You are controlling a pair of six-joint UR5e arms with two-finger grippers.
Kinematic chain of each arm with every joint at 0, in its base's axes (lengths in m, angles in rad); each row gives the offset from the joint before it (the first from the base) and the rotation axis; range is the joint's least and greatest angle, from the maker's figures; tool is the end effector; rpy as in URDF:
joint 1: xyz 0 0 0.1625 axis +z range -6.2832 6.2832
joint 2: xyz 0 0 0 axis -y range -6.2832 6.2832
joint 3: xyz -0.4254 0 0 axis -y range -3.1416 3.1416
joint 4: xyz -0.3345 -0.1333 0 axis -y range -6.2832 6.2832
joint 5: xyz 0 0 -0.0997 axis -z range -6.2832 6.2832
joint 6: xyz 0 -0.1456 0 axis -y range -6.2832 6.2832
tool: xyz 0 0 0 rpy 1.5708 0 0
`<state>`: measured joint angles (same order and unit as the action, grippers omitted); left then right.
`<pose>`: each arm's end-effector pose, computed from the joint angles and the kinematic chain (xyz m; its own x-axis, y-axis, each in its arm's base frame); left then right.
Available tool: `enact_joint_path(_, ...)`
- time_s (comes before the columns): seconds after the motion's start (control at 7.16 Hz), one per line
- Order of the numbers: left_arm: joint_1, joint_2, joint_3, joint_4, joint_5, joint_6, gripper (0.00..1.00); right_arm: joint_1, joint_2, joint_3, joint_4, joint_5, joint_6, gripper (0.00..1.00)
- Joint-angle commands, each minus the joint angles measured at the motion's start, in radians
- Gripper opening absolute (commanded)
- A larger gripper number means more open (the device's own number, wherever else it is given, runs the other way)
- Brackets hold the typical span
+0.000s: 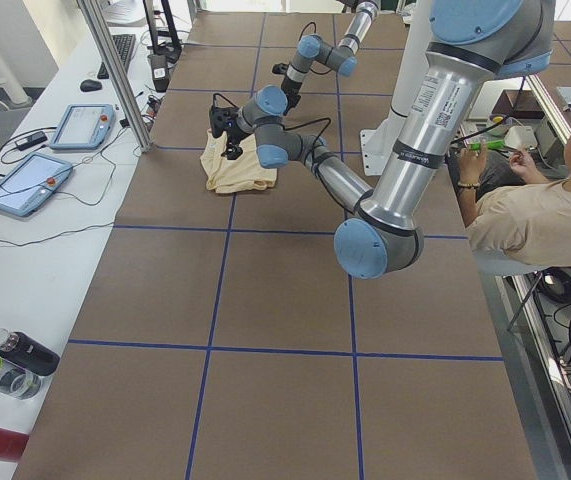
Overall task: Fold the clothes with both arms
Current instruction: 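Raise the left gripper away while the right gripper moves to the folded shirt's side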
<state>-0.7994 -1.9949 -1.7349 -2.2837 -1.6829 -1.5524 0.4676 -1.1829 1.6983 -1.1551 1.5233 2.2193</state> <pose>0.3479 -0.5256 0.3071 0.1974 -0.1768 -0.9642 0.6337 0.7734 -0.0121 -0.4975 -0.4083 0.3983 0.1322 0.7426 0.6565 -0.7078 0.5344 -0.4620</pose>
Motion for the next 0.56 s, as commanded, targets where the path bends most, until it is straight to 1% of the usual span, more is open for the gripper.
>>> enact_joint_path(0.0, 0.0, 0.001, 0.002, 0.001, 0.002, 0.0, 1.0, 0.006, 0.009, -0.019, 0.0, 0.0, -0.004, 0.46)
enact_joint_path(0.14, 0.0, 0.001, 0.002, 0.001, 0.002, 0.0, 1.0, 0.011, 0.008, -0.011, 0.0, 0.009, -0.006, 0.06)
enact_joint_path(0.28, 0.002, -0.001, 0.011, 0.0, 0.002, 0.0, 1.0, 0.009, 0.009, -0.008, -0.005, 0.012, -0.009, 0.0)
enact_joint_path(0.42, 0.003, 0.001, 0.015, 0.001, 0.002, 0.0, 1.0, 0.009, 0.009, -0.006, -0.008, 0.012, -0.015, 0.0)
